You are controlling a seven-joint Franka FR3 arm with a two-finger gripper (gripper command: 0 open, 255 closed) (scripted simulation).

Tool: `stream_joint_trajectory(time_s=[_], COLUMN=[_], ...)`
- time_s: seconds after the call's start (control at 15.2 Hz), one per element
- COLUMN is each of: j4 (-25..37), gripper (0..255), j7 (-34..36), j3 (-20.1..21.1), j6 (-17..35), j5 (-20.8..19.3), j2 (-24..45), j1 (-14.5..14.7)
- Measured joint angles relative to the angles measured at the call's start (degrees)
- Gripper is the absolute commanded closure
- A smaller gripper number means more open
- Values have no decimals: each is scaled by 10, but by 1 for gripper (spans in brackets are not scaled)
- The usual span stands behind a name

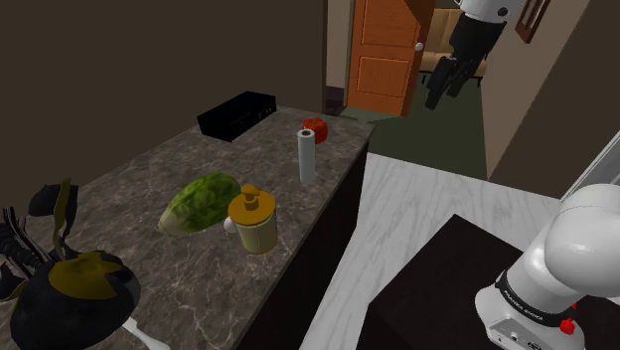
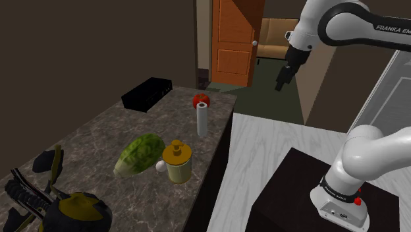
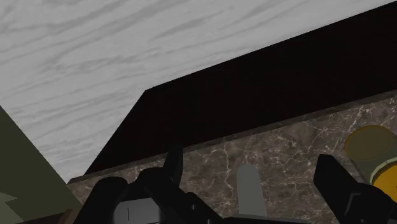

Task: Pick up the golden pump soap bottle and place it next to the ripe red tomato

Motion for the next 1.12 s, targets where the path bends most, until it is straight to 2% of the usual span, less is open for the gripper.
stream_joint_trajectory(time_s=[0.13, 0.46, 0.92, 1.12], j4=[1, -6, 7, 32], gripper=[0, 0, 0, 0], j7=[5, 50, 118, 149], j3=[4, 49, 114, 143], j6=[5, 57, 137, 164], j5=[3, 27, 50, 52], j2=[7, 53, 148, 199], j1=[1, 15, 30, 34])
